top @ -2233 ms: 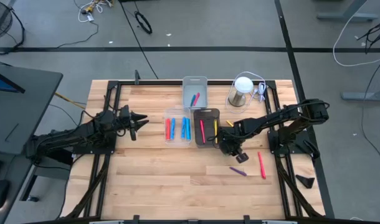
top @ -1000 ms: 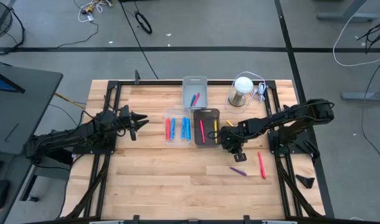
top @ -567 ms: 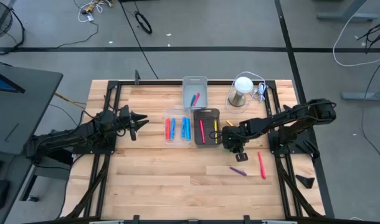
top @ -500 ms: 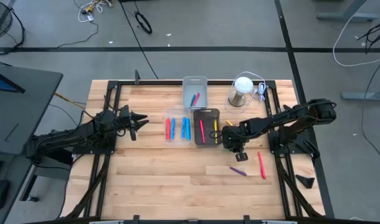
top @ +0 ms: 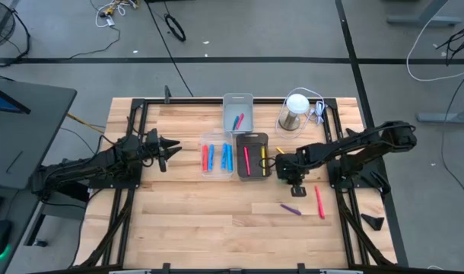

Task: Pick & Place Markers
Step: Put the green pen into the gray bin

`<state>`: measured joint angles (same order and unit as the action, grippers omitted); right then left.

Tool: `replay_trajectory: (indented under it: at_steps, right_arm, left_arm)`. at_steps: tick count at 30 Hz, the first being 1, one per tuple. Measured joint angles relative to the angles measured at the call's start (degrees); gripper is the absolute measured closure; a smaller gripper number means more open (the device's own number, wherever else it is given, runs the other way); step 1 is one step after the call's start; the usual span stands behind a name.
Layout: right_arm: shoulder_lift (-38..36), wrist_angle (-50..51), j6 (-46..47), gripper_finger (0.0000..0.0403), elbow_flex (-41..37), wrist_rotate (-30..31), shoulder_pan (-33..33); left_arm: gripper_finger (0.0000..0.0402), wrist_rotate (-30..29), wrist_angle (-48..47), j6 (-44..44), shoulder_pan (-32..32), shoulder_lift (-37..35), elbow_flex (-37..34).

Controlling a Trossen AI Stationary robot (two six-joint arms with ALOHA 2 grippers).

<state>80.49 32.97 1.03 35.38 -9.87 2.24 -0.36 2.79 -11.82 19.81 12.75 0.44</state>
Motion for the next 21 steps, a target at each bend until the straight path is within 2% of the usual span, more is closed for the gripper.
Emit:
replay_trajectory:
  at_steps: [5, 11, 21]
  right_arm:
    - [-3.4, 5.42, 2.03, 0.0381, 0.11, 0.0, 0.0]
    - [-7.51, 5.7, 7.08, 0.0381, 0.17, -0.17, -0.02]
    - [-10.87, 17.71, 21.45, 0.0381, 5.73, -0.08, -0.04]
  left_arm:
    - [0.0266, 0.0, 0.0, -0.02, 0.0, 0.0, -0.01]
    - [0.0266, 0.0, 0.0, -0.02, -0.02, -0.02, -0.01]
    - [0.0266, 0.0, 0.0, 0.0, -0.01, -0.01, -0.01]
